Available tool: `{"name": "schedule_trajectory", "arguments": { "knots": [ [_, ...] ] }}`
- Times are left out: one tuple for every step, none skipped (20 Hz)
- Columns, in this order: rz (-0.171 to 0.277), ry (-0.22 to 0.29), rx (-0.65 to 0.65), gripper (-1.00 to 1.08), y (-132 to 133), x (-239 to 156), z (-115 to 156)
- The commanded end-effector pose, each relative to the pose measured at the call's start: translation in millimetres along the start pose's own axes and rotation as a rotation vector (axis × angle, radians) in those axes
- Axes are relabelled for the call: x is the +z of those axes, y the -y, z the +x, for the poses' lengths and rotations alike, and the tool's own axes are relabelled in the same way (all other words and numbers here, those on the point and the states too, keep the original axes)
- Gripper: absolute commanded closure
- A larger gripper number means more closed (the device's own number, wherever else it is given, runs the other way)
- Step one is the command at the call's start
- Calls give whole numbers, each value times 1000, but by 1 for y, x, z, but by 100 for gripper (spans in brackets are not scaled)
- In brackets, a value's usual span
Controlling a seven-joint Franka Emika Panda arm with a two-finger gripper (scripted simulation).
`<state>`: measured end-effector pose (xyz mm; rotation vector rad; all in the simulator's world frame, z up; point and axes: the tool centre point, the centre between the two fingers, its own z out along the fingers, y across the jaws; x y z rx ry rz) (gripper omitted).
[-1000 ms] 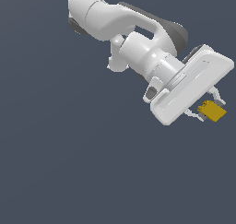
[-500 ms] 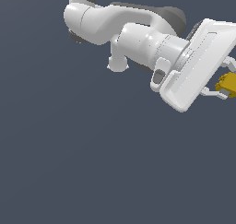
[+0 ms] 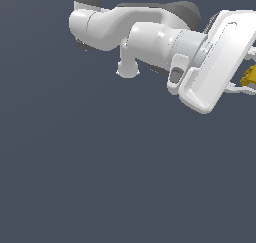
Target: Pick up the object and move it to a goal position.
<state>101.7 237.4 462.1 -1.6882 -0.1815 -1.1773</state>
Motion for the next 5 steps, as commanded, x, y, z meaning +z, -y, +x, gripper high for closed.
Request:
{"name": "schedule_trajectory", "arguments": {
  "knots": [
    [1, 1, 0, 108, 0, 0, 0],
    [-2, 3, 2, 108, -1, 1, -1],
    [-5, 4, 3, 108, -1, 1, -2],
    [-7, 5, 4, 108, -2, 1, -2],
    [-7, 5, 4, 108, -2, 1, -2]
  ]
}}
